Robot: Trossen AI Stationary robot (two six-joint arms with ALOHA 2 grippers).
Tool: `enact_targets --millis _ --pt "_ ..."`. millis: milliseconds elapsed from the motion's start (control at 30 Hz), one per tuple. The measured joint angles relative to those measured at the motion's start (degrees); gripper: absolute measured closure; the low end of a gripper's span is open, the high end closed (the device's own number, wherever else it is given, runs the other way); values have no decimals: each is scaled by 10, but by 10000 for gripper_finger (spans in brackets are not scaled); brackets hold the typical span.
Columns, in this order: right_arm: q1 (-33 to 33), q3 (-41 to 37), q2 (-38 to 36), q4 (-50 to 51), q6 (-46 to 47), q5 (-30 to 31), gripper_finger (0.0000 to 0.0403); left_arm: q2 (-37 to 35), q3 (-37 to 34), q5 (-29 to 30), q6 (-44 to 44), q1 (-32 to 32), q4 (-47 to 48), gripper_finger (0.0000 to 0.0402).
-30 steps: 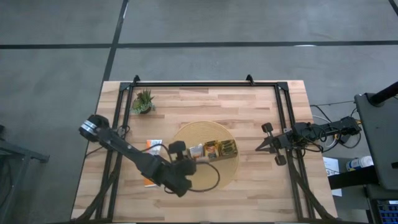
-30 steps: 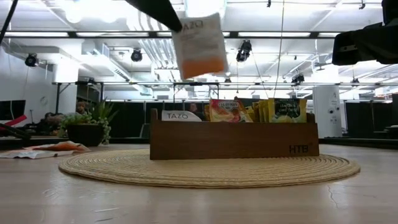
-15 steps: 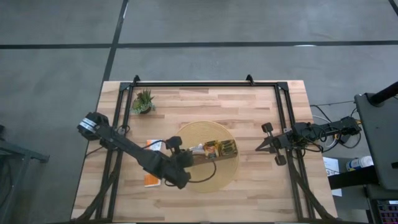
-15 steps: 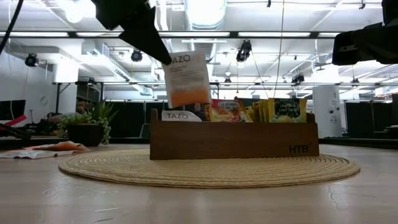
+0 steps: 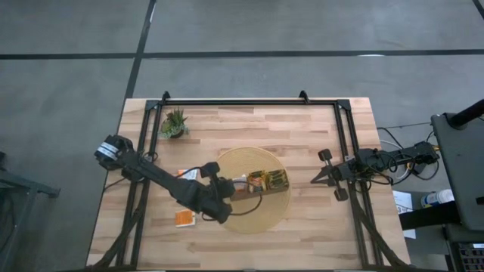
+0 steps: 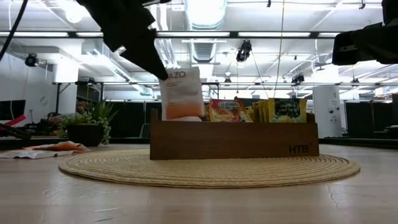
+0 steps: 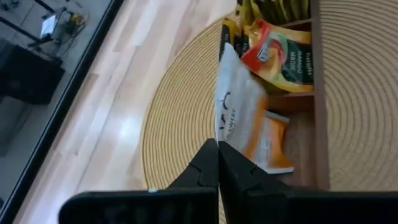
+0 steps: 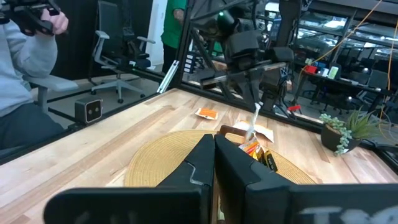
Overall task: Pick & Place Tea
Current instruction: Put the white tea bag into the left of the wooden organizer
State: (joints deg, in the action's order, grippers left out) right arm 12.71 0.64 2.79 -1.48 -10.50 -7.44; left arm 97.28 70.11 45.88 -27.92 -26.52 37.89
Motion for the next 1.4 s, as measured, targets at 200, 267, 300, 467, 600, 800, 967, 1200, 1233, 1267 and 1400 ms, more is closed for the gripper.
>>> enact_targets --millis 200,267,300,467,600,800,967,1200,1233,1267,1400 --pt "0 0 0 0 0 0 394 1 -1 -22 -6 6 -4 401" --pt "0 0 0 0 0 0 394 1 -1 -28 -7 6 -4 401" --pt "0 0 0 0 0 0 394 1 -1 -31 -7 6 -4 401" --pt "0 0 0 0 0 0 394 6 -1 -59 -9 7 -10 401" --pt "0 0 0 0 0 0 394 16 -1 -61 -5 11 -9 401" --pt "0 0 0 0 0 0 394 29 -1 -59 9 22 -10 402" --pt "0 0 0 0 0 0 394 41 -1 -58 8 32 -10 401" --pt "0 0 0 0 0 0 394 51 -1 -58 13 41 -10 401" --pt "0 0 0 0 0 0 394 51 -1 -58 13 41 -10 401" --pt "0 0 0 0 0 0 394 51 -1 -58 13 41 -10 401" --pt "0 0 0 0 0 0 394 51 -1 -59 19 40 -10 401"
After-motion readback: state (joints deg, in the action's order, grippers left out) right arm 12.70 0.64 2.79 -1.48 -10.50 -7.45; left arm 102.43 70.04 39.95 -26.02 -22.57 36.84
